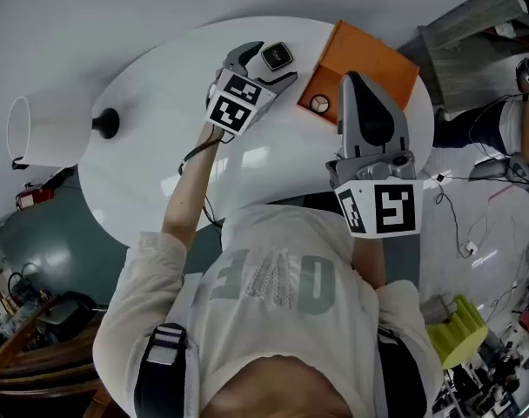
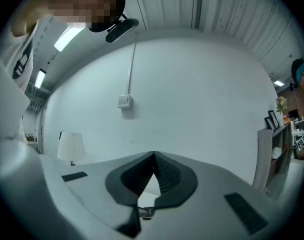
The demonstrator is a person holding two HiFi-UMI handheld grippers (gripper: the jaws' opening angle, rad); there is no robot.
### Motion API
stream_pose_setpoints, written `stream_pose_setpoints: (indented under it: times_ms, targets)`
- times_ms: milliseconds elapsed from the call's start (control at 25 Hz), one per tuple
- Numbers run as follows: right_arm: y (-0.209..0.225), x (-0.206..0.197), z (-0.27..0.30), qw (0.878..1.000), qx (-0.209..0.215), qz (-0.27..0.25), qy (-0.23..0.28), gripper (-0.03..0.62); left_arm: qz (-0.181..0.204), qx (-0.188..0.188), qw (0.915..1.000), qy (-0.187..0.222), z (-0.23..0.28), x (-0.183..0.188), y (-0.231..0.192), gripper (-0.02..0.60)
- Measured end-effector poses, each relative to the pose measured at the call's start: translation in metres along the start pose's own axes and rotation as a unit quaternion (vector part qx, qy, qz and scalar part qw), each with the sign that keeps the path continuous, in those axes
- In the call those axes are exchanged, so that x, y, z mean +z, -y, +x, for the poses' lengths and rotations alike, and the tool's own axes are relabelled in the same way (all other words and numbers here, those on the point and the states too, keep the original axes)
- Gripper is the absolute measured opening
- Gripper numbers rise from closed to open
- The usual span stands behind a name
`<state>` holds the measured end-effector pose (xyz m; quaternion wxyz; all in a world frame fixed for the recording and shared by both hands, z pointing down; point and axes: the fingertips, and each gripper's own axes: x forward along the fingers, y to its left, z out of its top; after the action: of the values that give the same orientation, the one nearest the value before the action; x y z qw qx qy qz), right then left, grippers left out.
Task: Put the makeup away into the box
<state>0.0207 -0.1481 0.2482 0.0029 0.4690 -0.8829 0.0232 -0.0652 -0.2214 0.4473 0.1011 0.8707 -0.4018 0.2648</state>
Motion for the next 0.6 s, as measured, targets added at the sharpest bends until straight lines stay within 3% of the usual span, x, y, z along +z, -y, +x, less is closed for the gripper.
stream_pose_setpoints:
  times_ms: [360, 600]
  targets:
    - [0.028, -0.026, 0.016, 0.999, -0.033, 0.003, -0.041, 0.000, -0.052, -0.011, 0.9943, -0.092, 0.069, -0.076, -0.034, 0.362]
    - [0.033, -0.046, 0.026, 0.997, -0.039, -0.002, -0.067, 0.000, -0.052, -0.016, 0.9928, -0.106, 0.086, -0.091, -0.040, 0.362]
